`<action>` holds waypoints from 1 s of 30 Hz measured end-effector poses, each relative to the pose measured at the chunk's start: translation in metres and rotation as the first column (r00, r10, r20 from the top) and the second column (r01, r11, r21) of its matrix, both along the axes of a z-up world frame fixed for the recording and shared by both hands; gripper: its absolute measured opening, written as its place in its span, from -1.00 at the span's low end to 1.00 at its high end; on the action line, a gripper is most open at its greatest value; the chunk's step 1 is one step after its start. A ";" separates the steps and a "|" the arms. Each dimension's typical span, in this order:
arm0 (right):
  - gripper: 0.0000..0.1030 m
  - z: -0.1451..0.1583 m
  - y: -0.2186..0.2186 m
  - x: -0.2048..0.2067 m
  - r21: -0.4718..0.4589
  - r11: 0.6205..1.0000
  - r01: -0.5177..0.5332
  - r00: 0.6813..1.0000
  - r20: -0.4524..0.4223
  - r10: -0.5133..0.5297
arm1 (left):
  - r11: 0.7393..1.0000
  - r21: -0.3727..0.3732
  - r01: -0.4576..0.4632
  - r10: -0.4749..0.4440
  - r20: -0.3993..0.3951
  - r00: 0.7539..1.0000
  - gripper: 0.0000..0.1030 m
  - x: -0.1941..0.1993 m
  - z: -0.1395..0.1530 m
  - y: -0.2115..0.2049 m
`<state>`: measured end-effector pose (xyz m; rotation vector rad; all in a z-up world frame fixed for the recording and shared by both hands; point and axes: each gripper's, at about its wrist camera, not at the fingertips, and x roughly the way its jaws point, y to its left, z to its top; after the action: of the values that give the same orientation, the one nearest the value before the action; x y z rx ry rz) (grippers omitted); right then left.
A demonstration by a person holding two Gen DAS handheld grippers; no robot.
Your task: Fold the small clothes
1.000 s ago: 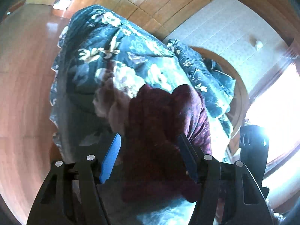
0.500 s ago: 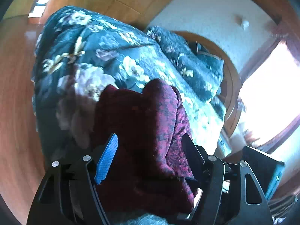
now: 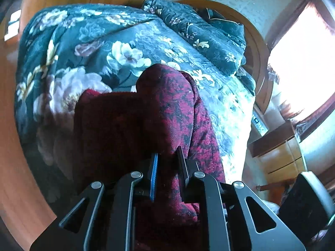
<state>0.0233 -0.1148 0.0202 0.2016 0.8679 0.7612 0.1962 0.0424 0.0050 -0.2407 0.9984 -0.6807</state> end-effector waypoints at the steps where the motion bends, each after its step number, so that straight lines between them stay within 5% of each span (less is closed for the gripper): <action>1: 0.70 0.002 -0.012 -0.005 0.016 1.000 0.010 1.000 -0.004 -0.010 | 1.000 -0.001 0.001 -0.001 0.001 1.000 -0.70 0.000 0.001 0.000; 4: 0.70 0.005 -0.045 -0.011 0.050 0.996 0.074 0.997 -0.025 -0.072 | 1.000 0.008 0.000 0.000 0.005 1.000 -0.70 0.000 0.002 0.001; 10: 0.68 -0.008 -0.072 -0.008 -0.043 0.968 0.247 0.968 -0.021 -0.248 | 1.000 0.009 -0.017 0.017 0.001 1.000 -0.66 0.002 0.002 0.000; 15: 0.68 -0.016 -0.042 0.003 -0.127 0.965 0.229 0.973 0.021 -0.229 | 0.999 0.027 -0.045 0.045 -0.010 0.999 0.03 0.008 0.002 -0.005; 18: 0.69 -0.021 -0.028 0.006 -0.154 0.962 0.225 0.974 0.039 -0.221 | 0.999 0.024 -0.030 0.030 -0.034 0.999 0.04 0.015 0.000 -0.013; 22: 0.71 -0.023 -0.032 0.010 -0.159 0.960 0.228 0.974 0.039 -0.225 | 0.998 0.059 0.018 -0.018 0.003 1.000 -0.66 0.014 0.004 -0.028; 30: 0.67 -0.002 -0.044 0.003 -0.101 0.965 0.241 0.970 0.055 -0.236 | 0.998 0.047 -0.039 0.032 0.145 0.989 -0.72 -0.023 0.026 0.004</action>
<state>0.0260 -0.1590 0.0182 0.1895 0.8245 0.4910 0.1727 0.0467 0.0313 -0.1634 0.8696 -0.6313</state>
